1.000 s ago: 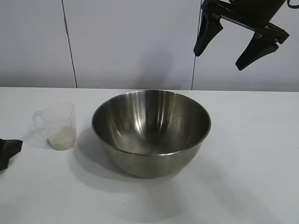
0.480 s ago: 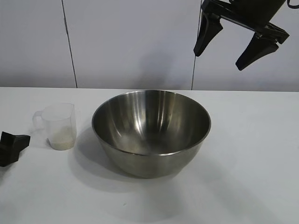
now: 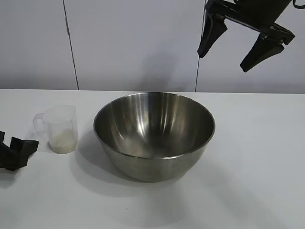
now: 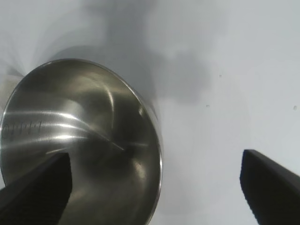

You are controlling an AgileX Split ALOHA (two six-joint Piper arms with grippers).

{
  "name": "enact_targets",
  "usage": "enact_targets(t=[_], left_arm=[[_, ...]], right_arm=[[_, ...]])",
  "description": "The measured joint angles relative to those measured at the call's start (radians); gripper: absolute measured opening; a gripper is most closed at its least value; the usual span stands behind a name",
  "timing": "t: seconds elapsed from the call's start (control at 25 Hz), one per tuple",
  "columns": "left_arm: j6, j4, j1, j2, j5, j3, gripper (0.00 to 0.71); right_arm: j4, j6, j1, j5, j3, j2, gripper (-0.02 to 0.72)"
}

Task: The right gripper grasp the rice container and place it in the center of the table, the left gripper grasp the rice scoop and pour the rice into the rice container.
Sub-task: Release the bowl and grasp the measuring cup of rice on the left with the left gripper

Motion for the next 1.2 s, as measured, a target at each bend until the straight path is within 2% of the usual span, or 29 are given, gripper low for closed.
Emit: enact_targets(t=[0.4, 0.8, 0.88, 1.0, 1.08, 1.2], left_arm=[[0.019, 0.0, 0.0, 0.005, 0.0, -0.098, 0.577], [-0.031, 0.001, 0.0, 0.006, 0.001, -0.115, 0.558], [-0.046, 0.003, 0.0, 0.006, 0.0, -0.115, 0.469], [-0.067, 0.003, 0.0, 0.006, 0.0, -0.115, 0.225], [-0.083, 0.003, 0.0, 0.006, 0.0, -0.116, 0.144], [-0.09, 0.008, 0.0, 0.006, 0.0, -0.119, 0.093]], right_arm=[[0.0, 0.008, 0.0, 0.009, 0.0, 0.0, 0.666], [0.0, 0.011, 0.0, 0.01, 0.0, 0.0, 0.661], [0.0, 0.012, 0.0, 0.011, 0.0, 0.0, 0.661], [0.0, 0.012, 0.0, 0.011, 0.0, 0.0, 0.661], [0.0, 0.012, 0.0, 0.012, 0.0, 0.0, 0.661], [-0.001, 0.012, 0.0, 0.012, 0.0, 0.0, 0.661]])
